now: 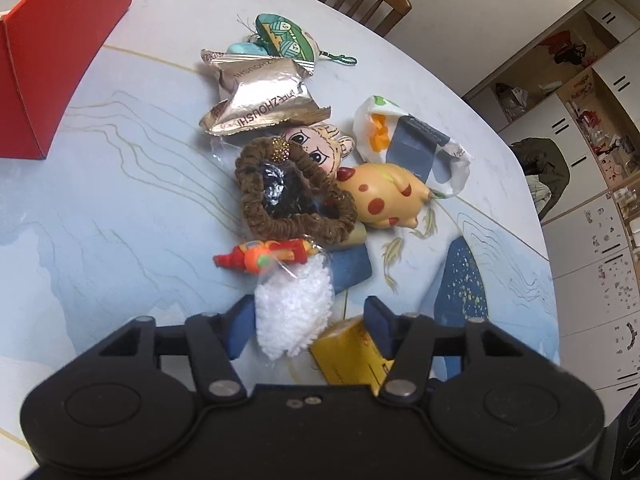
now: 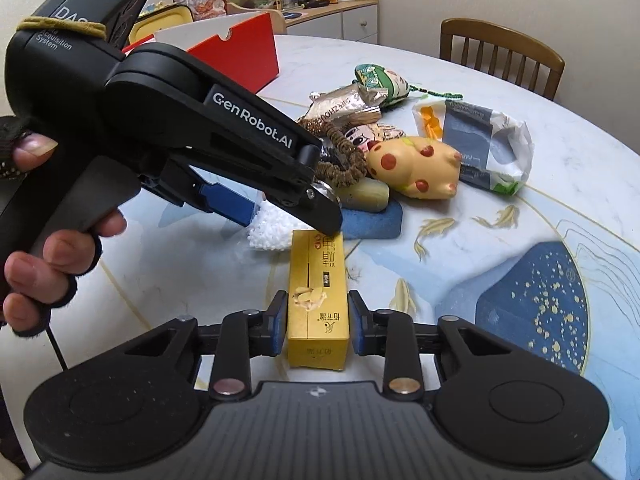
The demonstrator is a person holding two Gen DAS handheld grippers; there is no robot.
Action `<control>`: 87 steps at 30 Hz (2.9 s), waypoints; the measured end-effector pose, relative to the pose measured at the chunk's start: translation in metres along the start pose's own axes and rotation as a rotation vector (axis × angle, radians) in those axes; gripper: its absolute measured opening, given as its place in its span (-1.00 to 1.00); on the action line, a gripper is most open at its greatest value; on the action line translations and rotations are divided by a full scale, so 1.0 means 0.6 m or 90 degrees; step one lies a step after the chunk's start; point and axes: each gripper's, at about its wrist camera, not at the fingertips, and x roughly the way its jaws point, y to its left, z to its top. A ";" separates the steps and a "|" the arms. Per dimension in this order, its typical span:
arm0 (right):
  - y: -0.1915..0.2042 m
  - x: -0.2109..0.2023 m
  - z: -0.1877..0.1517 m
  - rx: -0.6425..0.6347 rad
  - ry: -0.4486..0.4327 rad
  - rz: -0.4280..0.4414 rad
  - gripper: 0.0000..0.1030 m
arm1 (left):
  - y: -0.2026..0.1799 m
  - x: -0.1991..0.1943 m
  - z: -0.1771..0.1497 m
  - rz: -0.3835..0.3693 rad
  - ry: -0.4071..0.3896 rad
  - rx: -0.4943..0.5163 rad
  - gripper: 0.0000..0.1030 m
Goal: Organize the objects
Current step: 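Reach both tools toward the pile, closing the right tool on the yellow box, then grasp the white granule bag with the left tool while the right tool carries the yellow box, then lower both items into the red box and open both tools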
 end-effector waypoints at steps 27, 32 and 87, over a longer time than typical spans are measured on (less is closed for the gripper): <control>0.030 -0.098 0.075 0.088 -0.026 -0.043 -0.43 | 0.020 -0.132 0.006 -0.032 -0.018 0.054 -0.59; 0.069 -0.103 0.133 0.074 -0.045 -0.040 -0.43 | 0.053 -0.189 0.032 -0.041 -0.037 0.059 -0.59; 0.391 0.385 0.511 0.045 0.124 -0.008 -0.42 | 0.442 -0.187 0.379 0.235 -0.005 0.080 -0.59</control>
